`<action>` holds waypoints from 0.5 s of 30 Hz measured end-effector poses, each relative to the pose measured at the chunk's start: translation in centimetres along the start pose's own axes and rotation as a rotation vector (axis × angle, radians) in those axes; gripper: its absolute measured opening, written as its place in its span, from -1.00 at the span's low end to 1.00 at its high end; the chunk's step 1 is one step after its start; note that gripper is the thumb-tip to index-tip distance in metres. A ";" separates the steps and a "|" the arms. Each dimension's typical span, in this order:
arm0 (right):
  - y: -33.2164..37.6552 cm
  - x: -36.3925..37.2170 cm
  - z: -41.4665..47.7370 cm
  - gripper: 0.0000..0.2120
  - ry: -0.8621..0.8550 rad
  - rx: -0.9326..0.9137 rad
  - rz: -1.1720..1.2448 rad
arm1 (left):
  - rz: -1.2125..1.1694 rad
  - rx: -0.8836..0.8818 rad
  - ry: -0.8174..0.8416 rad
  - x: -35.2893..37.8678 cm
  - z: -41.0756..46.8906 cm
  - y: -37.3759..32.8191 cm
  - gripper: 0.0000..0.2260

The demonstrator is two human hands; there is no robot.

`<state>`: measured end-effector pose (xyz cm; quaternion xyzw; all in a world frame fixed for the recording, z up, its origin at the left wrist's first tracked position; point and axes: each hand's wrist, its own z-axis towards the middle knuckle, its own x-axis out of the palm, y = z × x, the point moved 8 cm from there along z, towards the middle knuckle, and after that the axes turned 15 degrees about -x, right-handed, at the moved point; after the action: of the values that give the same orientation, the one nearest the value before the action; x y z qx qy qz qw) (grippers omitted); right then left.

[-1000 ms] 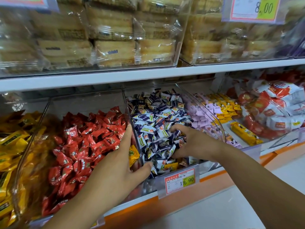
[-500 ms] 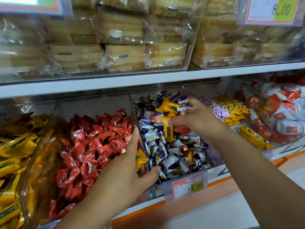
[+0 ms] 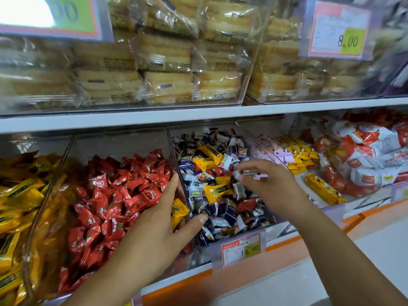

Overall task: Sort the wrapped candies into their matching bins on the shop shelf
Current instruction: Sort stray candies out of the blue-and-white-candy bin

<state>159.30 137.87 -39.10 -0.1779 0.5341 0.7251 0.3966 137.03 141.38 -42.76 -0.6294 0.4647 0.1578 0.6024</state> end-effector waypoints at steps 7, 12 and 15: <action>1.8 4.4 0.1 -0.58 0.262 -0.177 -0.293 | -0.142 0.071 -0.060 -1.0 -0.2 0.6 -0.39; 2.6 2.2 0.7 -0.75 0.011 -0.141 -0.147 | -0.315 0.110 -0.123 -2.5 -0.5 0.9 -0.78; 4.8 1.7 0.3 -0.79 -0.056 -0.153 0.010 | -0.418 0.145 -0.186 -3.5 -0.7 0.1 -0.78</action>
<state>154.68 138.24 -37.11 -0.1847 0.4665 0.7706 0.3930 134.90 142.16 -40.06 -0.6498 0.2771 0.0528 0.7059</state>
